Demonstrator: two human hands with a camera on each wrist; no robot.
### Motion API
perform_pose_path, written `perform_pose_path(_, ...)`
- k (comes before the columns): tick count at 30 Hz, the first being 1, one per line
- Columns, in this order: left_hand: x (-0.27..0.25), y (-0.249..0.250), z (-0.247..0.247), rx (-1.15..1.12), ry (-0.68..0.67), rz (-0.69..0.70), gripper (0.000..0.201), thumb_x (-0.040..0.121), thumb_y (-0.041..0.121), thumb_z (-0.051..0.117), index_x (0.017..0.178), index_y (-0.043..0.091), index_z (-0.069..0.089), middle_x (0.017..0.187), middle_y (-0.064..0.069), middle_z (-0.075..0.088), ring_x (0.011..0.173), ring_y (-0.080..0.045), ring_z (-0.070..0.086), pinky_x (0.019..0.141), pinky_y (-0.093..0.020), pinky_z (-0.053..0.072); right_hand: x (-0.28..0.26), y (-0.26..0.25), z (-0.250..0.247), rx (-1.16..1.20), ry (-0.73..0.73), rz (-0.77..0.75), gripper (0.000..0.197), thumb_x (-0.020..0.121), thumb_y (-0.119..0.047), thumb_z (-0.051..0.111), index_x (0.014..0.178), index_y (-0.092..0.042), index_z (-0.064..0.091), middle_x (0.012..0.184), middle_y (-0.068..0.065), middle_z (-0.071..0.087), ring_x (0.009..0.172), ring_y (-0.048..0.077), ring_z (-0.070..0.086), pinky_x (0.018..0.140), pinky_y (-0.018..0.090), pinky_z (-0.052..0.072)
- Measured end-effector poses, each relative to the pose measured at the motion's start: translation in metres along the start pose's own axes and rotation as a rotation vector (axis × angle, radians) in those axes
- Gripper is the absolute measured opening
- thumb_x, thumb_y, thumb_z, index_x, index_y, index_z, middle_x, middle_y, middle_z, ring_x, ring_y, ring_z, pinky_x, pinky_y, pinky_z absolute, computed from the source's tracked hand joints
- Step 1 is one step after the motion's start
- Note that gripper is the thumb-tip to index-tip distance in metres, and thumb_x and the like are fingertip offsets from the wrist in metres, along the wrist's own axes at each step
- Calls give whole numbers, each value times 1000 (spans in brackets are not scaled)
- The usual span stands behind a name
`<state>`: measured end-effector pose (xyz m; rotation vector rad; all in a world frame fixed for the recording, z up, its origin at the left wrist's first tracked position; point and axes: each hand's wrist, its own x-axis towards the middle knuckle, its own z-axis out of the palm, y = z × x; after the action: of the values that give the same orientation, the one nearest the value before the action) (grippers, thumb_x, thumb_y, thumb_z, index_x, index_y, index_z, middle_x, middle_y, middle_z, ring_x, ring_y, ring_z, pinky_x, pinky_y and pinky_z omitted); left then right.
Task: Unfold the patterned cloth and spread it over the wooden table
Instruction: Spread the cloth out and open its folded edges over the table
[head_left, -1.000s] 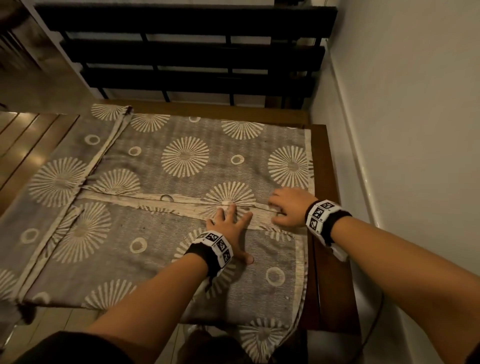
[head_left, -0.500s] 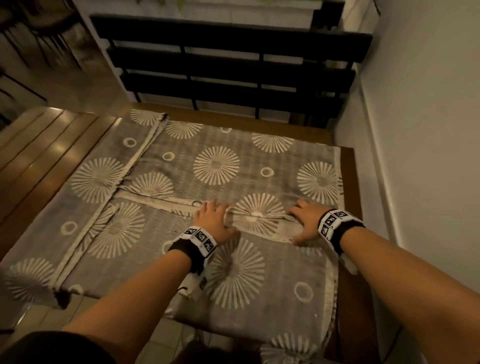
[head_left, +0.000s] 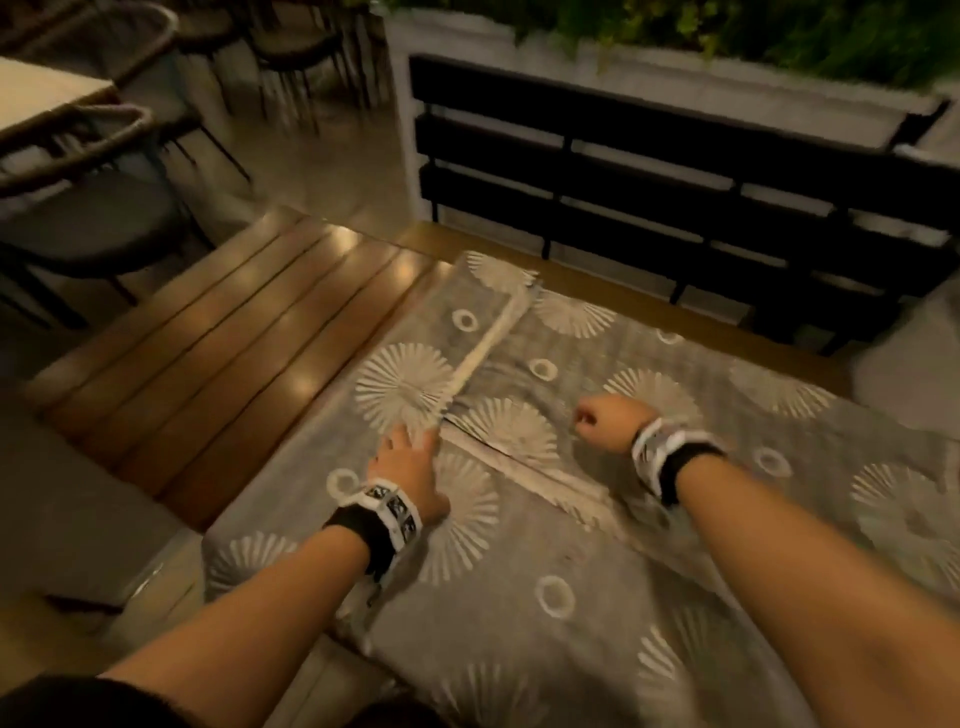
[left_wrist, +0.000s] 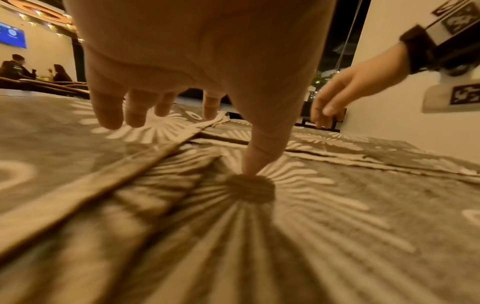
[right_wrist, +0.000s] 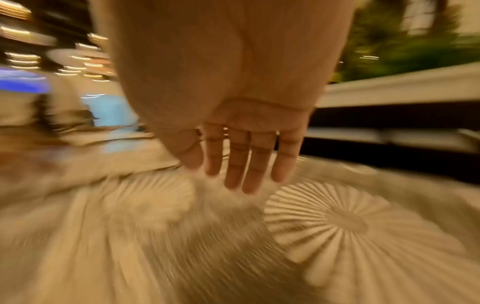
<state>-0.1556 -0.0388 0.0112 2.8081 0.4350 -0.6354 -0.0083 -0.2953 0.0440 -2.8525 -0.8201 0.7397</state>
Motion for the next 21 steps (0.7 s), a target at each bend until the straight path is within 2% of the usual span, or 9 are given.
perform_pose_path(3,9,-35,0,-52,-68,-22,102,65,61,67,147,29,14,153,-16,14,135,-42,24,103,-52,40,29,-7,33,-15,108,-16,23,84,-35,44,94,-21,59,100,7,64,91,29,59,79,36,47)
perform_pose_path(5,13,-47,-1,-40,-86,16,101,68,60,64,148,30,10,151,-16,16,134,-42,23,102,-53,40,33,6,53,71,189,48,33,80,-37,42,97,-15,61,99,12,63,92,32,58,80,39,47)
perform_pose_path(6,16,-48,-1,-2,-99,57,100,69,59,64,148,32,9,149,-17,19,132,-43,24,100,-54,42,29,13,59,100,212,80,32,81,-35,44,98,-13,61,97,12,62,90,32,58,79,39,47)
perform_pose_path(8,14,-45,0,5,-125,76,101,70,57,67,148,34,8,149,-15,19,132,-44,23,97,-56,45,19,27,61,58,189,62,26,87,-31,48,105,-15,59,101,8,59,90,27,57,78,36,46)
perform_pose_path(11,10,-38,-2,-11,-119,36,98,72,45,72,148,28,11,153,-10,16,136,-42,20,98,-55,45,8,49,48,-8,122,27,33,92,-29,51,123,-19,54,118,5,58,102,22,55,88,35,46)
perform_pose_path(13,12,-35,0,0,-97,8,90,77,36,70,148,23,15,152,-11,19,135,-40,22,100,-52,45,9,58,40,10,105,30,37,93,-28,51,129,-21,52,124,6,57,108,23,55,94,36,46)
perform_pose_path(16,11,-33,0,12,-38,-18,72,84,22,62,145,18,25,147,-11,29,131,-37,31,99,-48,45,11,54,33,8,78,48,42,93,-28,51,133,-18,49,126,9,56,109,25,54,94,35,43)
perform_pose_path(21,15,-35,0,-12,0,15,43,89,23,51,129,18,38,131,-12,40,114,-37,44,88,-49,48,4,48,31,1,69,28,46,93,-33,49,137,-20,46,121,10,54,105,27,54,90,37,46)
